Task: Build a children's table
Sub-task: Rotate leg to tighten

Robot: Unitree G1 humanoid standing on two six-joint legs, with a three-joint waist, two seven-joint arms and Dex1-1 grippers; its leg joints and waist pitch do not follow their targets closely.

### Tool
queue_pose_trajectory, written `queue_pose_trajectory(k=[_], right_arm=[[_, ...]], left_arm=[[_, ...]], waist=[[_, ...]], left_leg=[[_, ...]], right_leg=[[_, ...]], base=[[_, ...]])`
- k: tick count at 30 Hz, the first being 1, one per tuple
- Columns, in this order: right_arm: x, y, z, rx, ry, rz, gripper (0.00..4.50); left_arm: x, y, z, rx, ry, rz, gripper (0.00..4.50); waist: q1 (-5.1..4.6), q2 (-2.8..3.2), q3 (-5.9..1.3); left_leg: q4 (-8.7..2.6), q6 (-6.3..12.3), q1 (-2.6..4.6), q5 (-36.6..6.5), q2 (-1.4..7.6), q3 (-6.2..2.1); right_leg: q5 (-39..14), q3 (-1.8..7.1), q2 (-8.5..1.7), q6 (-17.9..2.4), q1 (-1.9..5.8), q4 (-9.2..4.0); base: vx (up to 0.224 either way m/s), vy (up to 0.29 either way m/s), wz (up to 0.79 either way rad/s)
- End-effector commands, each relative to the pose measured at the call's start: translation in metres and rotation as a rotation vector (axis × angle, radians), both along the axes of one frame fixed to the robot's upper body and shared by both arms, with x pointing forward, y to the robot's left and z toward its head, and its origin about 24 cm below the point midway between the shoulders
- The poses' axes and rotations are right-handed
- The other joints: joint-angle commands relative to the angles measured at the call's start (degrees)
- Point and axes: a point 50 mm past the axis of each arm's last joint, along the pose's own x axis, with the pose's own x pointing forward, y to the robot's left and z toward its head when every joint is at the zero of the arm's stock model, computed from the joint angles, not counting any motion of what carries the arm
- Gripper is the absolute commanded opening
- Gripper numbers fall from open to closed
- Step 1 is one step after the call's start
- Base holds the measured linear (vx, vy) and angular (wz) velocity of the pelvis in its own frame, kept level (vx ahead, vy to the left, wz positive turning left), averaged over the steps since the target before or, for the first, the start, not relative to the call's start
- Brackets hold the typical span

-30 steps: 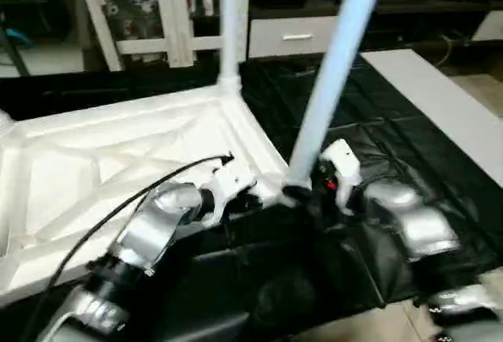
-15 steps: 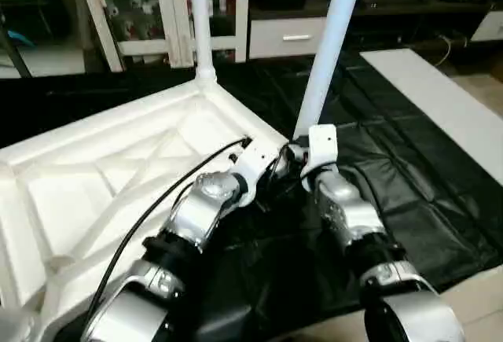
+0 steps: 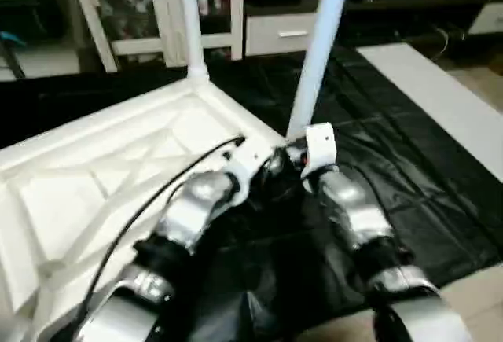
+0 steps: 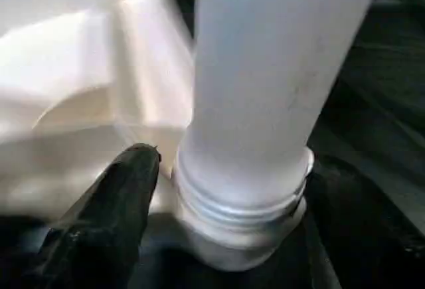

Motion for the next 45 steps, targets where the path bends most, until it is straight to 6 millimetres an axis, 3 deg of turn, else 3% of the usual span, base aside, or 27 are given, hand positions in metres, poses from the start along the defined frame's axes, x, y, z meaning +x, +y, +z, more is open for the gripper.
queue_pose_trajectory(k=[1, 2, 8, 11, 15, 21, 25, 31, 37, 38, 45], right_arm=[[-0.007, 0.002, 0.004, -0.003, 0.025, 0.151, 3.9], [-0.014, -0.011, 0.003, -0.06, 0.035, 0.23, 4.0], [-0.028, -0.042, 0.013, -0.04, 0.088, 0.402, 4.34], [-0.034, -0.055, 0.022, -0.024, 0.106, 0.53, 4.34], [-0.033, -0.062, 0.028, -0.014, 0.103, 0.567, 4.34], [-0.025, -0.066, 0.029, -0.047, 0.105, 0.574, 4.34], [-0.018, -0.063, 0.024, -0.061, 0.119, 0.535, 4.34], [-0.017, -0.06, 0.021, -0.067, 0.134, 0.578, 3.83], [-0.02, -0.061, 0.018, -0.079, 0.161, 0.626, 3.42], [-0.02, -0.061, 0.017, -0.081, 0.166, 0.632, 3.2], [-0.019, -0.062, 0.015, -0.093, 0.177, 0.635, 2.85]], left_arm=[[-0.008, -0.002, -0.004, 0.015, 0.022, -0.079, 0.0], [-0.012, 0.001, -0.005, 0.021, 0.038, -0.103, 0.0], [-0.032, 0.005, -0.006, 0.025, 0.094, -0.234, 0.0], [-0.042, 0.006, -0.005, 0.033, 0.119, -0.306, 0.0], [-0.045, 0.005, -0.004, 0.032, 0.125, -0.332, 0.0], [-0.046, 0.006, 0.0, 0.035, 0.125, -0.342, 0.0], [-0.046, 0.005, 0.0, 0.038, 0.125, -0.346, 0.0], [-0.048, 0.006, 0.0, 0.041, 0.131, -0.347, 0.0], [-0.049, 0.008, -0.001, 0.048, 0.135, -0.345, 0.0], [-0.049, 0.008, -0.001, 0.049, 0.136, -0.344, 0.0], [-0.051, 0.008, -0.001, 0.045, 0.14, -0.339, 0.0]], waist=[[0.58, 0.06, -3.64], [0.8, -0.05, -3.61], [1.71, 0.0, -3.39], [1.86, 0.13, -3.56], [1.96, -0.01, -3.44], [2.36, -0.29, -3.52], [2.39, -0.38, -3.73], [2.64, -0.27, -3.72], [2.74, -0.79, -3.83], [2.73, -0.72, -3.81], [2.76, -0.9, -3.78]], left_leg=[[-4.72, 3.85, 0.54, -12.9, 2.45, -1.11], [-4.65, 4.2, 0.61, -12.5, 2.55, -1.0], [-4.83, 3.56, 0.92, -13.3, 2.86, -0.95], [-4.68, 3.95, 1.11, -11.9, 2.9, -0.85], [-4.6, 4.75, 1.06, -11.3, 2.84, -0.75], [-4.43, 4.09, 1.25, -10.5, 2.84, -0.67], [-4.16, 4.82, 1.11, -7.7, 2.68, -0.64], [-4.14, 5.36, 1.16, -7.4, 2.73, -0.64], [-3.98, 5.81, 1.14, -6.7, 2.76, -0.62], [-3.93, 5.97, 1.08, -6.3, 2.73, -0.59], [-3.96, 5.66, 1.15, -7.5, 2.75, -0.6]], right_leg=[[-11.0, 1.22, -1.35, -12.8, 3.09, -3.41], [-10.8, 1.28, -1.47, -13.3, 2.99, -3.36], [-12.4, 1.41, -1.46, -14.0, 2.91, -3.3], [-8.8, 1.38, -1.36, -15.0, 2.87, -3.04], [-8.7, 1.44, -1.51, -15.6, 2.89, -3.03], [-10.2, 1.44, -1.52, -15.4, 2.76, -3.07], [-7.5, 1.38, -1.5, -16.1, 2.94, -2.64], [-7.3, 1.34, -1.47, -16.2, 3.04, -2.57], [-7.2, 1.35, -1.56, -16.4, 3.1, -2.39], [-6.9, 1.35, -1.53, -16.5, 3.06, -2.38], [-8.5, 1.37, -1.55, -16.0, 2.99, -2.49]], base=[[0.0, 0.0, 0.0], [0.0, 0.0, 0.0], [0.0, 0.0, 0.0], [0.0, 0.0, 0.0], [0.0, 0.0, 0.0], [0.0, 0.0, 0.0], [0.0, 0.0, 0.0], [0.0, 0.0, 0.0], [0.0, 0.0, 0.0], [0.0, 0.0, 0.0], [0.0, 0.0, 0.0]])
